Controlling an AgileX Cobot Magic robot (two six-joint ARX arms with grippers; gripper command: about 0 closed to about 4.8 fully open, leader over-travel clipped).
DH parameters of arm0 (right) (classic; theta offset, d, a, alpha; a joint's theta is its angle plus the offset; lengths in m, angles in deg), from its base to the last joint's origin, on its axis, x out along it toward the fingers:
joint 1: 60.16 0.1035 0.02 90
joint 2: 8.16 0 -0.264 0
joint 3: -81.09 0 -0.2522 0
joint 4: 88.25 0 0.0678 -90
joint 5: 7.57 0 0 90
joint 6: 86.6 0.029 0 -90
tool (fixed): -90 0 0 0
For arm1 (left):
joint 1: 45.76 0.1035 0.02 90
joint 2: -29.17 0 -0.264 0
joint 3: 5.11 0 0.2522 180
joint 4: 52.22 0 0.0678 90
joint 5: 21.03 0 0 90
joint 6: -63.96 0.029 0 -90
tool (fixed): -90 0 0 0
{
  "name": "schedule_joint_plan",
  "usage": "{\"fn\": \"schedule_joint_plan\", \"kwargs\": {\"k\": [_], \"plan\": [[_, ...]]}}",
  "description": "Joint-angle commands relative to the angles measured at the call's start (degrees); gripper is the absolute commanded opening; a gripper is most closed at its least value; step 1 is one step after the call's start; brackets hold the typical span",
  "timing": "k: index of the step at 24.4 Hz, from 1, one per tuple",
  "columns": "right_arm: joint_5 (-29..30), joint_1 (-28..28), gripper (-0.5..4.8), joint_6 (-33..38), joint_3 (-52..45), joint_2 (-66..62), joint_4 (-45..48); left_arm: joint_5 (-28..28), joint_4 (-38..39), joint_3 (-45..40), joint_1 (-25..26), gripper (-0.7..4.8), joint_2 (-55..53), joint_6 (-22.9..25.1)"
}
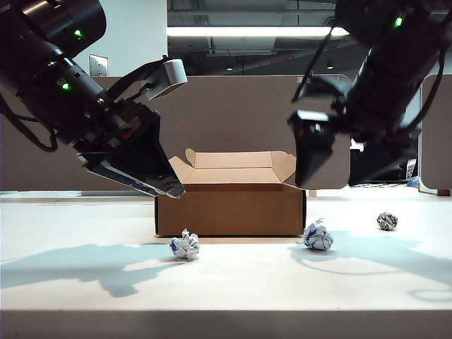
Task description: Pick up all the paper balls on the table and put them in the paper box.
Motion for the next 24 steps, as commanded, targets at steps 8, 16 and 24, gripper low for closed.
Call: {"fn": "schedule_joint_plan", "kwargs": {"k": [8, 16, 24], "plan": [[1.64, 0.39, 4.17, 0.94, 0.09, -4.52, 1.27, -4.39, -3.21, 0.31, -0.2, 3.37, -7.13, 1.09], [4.46, 0.39, 4.17, 0.94, 0.09, -4.66, 1.4, -5.97, -6.27, 0.39, -0.42, 3.37, -8.98, 1.07], [5.68, 0.42, 3.69, 0.94, 0.11, -8.13, 1.68, -6.51, -7.56, 0.44, -1.05, 3.36, -10.08, 1.77]]}}
